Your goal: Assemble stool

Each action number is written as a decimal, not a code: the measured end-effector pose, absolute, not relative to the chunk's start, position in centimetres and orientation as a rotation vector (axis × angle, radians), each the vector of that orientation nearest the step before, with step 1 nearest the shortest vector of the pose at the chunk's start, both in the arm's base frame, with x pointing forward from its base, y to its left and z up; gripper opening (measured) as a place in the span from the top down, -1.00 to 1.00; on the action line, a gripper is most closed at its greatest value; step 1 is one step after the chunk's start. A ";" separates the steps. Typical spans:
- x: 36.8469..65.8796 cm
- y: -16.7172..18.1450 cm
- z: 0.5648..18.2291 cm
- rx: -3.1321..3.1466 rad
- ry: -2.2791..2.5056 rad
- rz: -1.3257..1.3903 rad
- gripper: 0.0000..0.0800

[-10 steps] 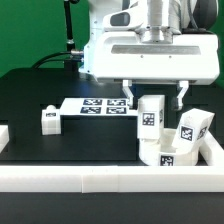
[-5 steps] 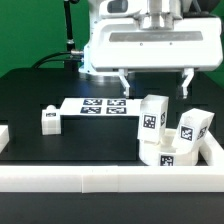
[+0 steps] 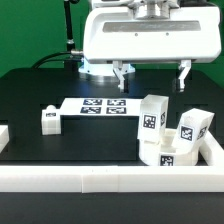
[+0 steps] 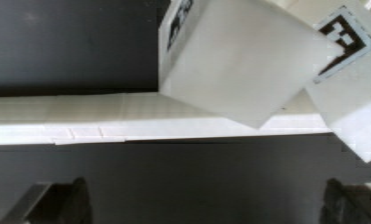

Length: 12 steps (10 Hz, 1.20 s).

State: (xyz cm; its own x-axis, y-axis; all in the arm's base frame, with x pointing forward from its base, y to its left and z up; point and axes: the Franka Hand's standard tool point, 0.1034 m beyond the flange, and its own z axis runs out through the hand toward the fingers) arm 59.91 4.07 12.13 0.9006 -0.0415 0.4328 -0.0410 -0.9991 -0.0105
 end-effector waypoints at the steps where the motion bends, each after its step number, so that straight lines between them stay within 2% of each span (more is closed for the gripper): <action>1: 59.8 4.0 12.0 -3.055 0.128 -0.665 -0.62; 2: 59.5 3.7 11.7 -3.041 0.234 -0.620 -0.62; 3: 58.8 4.0 11.2 -3.039 0.325 -0.420 -0.62; 6: 58.3 3.9 11.4 -3.021 0.346 0.064 -0.62; 10: 58.5 2.9 11.0 -3.006 0.443 0.125 -0.62; 12: 58.5 3.1 10.9 -2.947 0.754 0.142 -0.62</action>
Offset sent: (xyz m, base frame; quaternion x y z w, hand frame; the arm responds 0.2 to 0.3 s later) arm -0.0076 -0.0071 -0.0009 -0.0188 -0.2589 0.1077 0.9597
